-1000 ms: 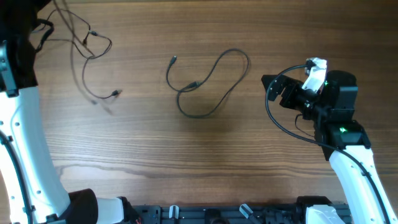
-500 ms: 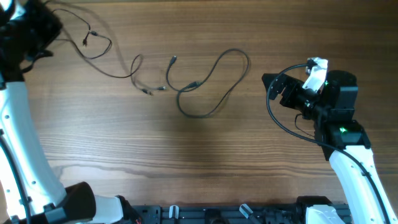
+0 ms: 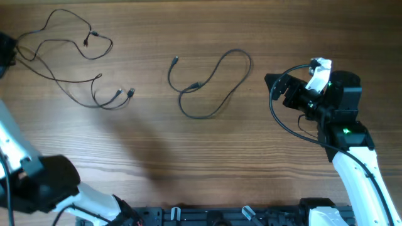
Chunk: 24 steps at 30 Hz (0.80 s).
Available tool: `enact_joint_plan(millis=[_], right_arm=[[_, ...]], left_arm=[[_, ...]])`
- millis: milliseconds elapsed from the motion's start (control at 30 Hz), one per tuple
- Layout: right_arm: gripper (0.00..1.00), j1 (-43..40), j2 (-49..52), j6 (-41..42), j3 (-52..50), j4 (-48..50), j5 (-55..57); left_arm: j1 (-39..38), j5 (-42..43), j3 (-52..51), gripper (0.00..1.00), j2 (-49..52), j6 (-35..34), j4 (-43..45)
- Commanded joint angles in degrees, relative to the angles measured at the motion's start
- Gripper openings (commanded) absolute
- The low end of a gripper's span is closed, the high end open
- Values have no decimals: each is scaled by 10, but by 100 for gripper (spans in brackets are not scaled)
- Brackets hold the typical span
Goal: Untangle cables
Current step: 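Lower the second cable at the left side and release it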
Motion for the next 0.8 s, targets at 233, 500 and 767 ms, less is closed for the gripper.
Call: enact_joint_plan(millis=[233,500,767], right_arm=[[100,3,2,2,12,3,12],[100,3,2,4,12,3,12],[100,3,2,4,12,3,11]], left_arm=[[89,-116,7,4,116,-72,65],[134,-153,7,25,175,-71,106],[141,-194,7,51,199,-72,115]])
